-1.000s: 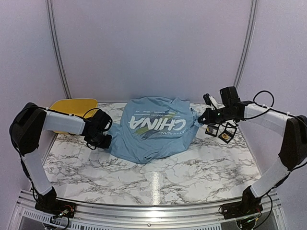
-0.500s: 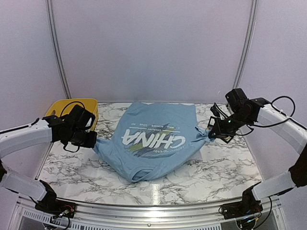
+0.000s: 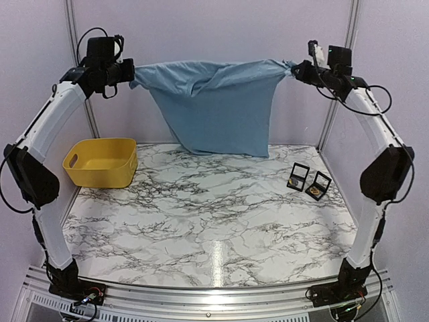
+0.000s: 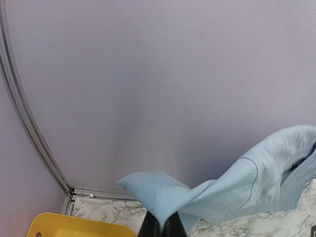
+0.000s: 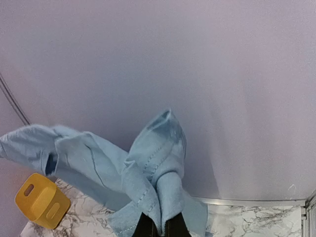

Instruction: Pin the brooch onto the clothing

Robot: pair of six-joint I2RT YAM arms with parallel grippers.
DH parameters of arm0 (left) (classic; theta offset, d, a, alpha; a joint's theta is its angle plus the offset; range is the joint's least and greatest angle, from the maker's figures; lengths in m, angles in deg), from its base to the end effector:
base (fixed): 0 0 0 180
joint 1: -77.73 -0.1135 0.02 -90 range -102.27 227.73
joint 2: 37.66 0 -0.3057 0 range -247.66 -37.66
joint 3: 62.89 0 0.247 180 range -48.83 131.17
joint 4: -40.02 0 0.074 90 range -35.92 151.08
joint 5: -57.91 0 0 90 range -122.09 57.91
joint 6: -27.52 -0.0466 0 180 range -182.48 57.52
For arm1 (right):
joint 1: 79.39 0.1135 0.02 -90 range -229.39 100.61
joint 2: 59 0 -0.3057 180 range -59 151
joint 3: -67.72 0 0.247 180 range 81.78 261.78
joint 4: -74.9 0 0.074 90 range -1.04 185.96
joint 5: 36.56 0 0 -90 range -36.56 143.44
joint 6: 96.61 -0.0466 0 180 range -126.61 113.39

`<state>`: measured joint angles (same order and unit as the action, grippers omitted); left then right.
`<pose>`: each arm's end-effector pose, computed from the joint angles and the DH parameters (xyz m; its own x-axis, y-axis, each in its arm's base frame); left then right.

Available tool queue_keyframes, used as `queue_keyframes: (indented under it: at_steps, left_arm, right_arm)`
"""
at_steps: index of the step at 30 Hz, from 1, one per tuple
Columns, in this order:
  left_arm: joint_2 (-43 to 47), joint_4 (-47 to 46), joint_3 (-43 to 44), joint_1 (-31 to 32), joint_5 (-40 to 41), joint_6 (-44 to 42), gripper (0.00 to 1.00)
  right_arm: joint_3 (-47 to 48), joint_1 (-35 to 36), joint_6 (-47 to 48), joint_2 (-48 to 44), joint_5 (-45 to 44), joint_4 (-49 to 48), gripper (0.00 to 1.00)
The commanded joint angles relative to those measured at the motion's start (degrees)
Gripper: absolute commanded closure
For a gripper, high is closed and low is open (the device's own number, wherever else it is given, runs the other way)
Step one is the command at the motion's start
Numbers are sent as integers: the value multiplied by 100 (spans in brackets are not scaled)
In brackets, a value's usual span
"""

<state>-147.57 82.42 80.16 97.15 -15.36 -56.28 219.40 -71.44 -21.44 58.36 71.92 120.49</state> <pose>0.4270 -0.1363 0.5169 -0.1563 -0.0546 -0.9862 0.0338 0.9976 -0.0605 0.4737 0.0811 0.5012 -0.2995 0.2033 -0.9322 -0.3749 0.8734 0.3109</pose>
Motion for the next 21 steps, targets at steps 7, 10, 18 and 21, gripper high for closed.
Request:
queue_keyframes:
  at_steps: [7, 10, 18, 21]
  left_arm:
    - [2247, 197, -3209, 31, -118, 74, 100]
    - [2934, 203, -4701, 36, -552, 457, 100]
    - [3927, 467, -7516, 83, -1266, 1188, 100]
    - [3965, 531, -8102, 106, -1391, 1350, 100]
  right_arm:
    - [-4847, -73, -78, -3769, 285, -1891, 100]
    - [-6160, -70, -8, -4354, 316, -1279, 100]
    - [-8667, -54, -155, -4987, 820, -399, 100]
    - [-9266, -10, -245, -5025, 925, -281, 100]
